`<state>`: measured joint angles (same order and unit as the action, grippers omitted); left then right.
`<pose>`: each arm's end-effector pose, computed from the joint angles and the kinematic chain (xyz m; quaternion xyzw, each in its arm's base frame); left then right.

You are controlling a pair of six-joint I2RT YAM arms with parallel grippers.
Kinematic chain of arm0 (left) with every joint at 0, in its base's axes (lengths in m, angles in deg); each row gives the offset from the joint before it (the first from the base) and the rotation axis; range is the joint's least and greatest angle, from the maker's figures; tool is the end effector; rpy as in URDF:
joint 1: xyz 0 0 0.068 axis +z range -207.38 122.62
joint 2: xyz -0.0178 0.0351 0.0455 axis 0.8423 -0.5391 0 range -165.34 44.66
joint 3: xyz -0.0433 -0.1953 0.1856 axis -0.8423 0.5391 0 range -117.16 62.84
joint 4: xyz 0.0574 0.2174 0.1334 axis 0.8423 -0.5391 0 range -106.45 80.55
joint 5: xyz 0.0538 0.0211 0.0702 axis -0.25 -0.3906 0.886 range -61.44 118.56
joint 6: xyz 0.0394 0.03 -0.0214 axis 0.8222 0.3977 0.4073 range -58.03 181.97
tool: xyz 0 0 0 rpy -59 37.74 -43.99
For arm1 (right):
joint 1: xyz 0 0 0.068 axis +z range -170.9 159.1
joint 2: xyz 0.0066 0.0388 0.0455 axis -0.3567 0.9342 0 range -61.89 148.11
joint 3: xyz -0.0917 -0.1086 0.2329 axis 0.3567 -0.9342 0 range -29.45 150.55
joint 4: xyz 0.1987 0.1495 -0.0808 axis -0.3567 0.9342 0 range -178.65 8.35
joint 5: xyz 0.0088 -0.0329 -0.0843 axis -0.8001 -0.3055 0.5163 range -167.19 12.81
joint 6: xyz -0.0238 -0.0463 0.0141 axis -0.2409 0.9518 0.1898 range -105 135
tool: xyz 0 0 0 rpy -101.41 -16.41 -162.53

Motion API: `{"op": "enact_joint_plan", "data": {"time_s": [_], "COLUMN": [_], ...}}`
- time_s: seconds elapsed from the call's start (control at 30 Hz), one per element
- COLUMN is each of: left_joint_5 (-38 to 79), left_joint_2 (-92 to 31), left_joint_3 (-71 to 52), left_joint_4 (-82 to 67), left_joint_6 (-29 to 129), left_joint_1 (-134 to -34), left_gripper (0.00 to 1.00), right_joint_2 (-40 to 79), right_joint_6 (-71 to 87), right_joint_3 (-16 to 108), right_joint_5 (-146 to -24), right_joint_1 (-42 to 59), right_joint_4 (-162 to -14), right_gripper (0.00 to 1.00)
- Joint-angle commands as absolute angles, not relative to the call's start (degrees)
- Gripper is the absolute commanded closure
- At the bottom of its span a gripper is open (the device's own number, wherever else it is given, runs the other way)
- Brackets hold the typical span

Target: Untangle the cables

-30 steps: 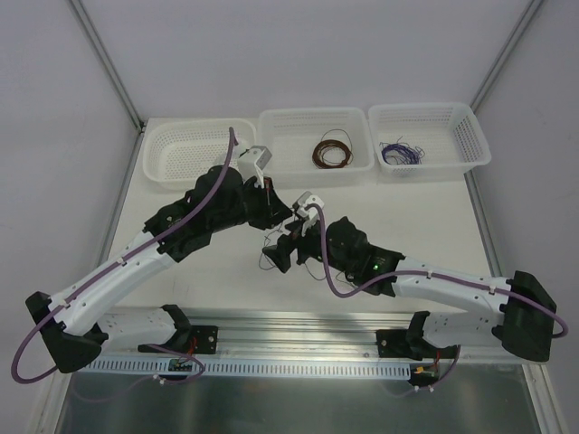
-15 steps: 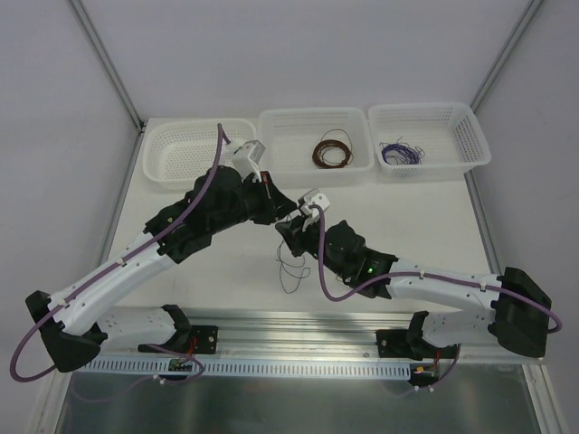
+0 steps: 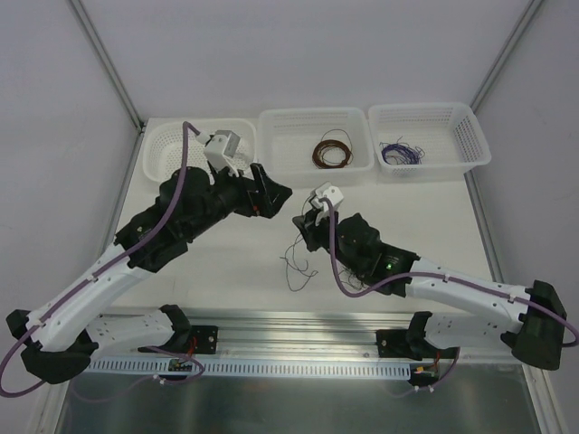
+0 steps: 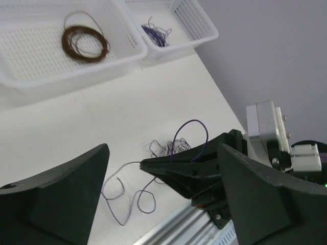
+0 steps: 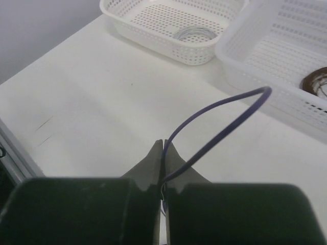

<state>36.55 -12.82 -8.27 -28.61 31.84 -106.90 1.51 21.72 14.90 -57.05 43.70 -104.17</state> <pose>0.1406 -0.1570 0.4416 0.0782 0.7359 -0.3898 0.5480 0.1227 0.2299 0.3198 -0.3208 0.6526 0.2149 0.6519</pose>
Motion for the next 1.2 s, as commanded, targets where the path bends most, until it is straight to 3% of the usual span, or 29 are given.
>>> {"op": "enact_joint_plan", "data": {"time_s": [0.0,0.1,0.4,0.67,1.17], "left_joint_5": [42.18,44.91,46.41,45.7,40.87], "left_joint_2": [-8.61,-6.5,-3.95,-6.49,-10.54], "left_joint_3": [-11.87,-11.0,3.15,16.78,16.43], "left_joint_4": [-27.55,-28.43,-28.78,-25.18,-26.15], "left_joint_6": [41.11,45.25,49.84,51.51,53.97], "left_joint_1": [-106.6,-105.99,-100.11,-94.3,-94.03], "left_gripper": [0.08,0.01,0.01,0.01,0.01], "right_joint_2": [-1.42,-2.47,2.35,16.3,46.11], "right_joint_6": [23.87,24.49,30.46,31.43,34.77], "right_joint_3": [21.86,26.34,49.61,69.41,92.35], "right_joint_5": [-55.93,-56.8,-61.81,-69.98,-76.66], "right_joint_1": [40.63,36.42,15.07,-3.12,-17.99], "right_joint_4": [-96.32,-90.87,-75.74,-76.07,-86.36], "right_gripper": [0.99,0.99,0.99,0.99,0.99]}}
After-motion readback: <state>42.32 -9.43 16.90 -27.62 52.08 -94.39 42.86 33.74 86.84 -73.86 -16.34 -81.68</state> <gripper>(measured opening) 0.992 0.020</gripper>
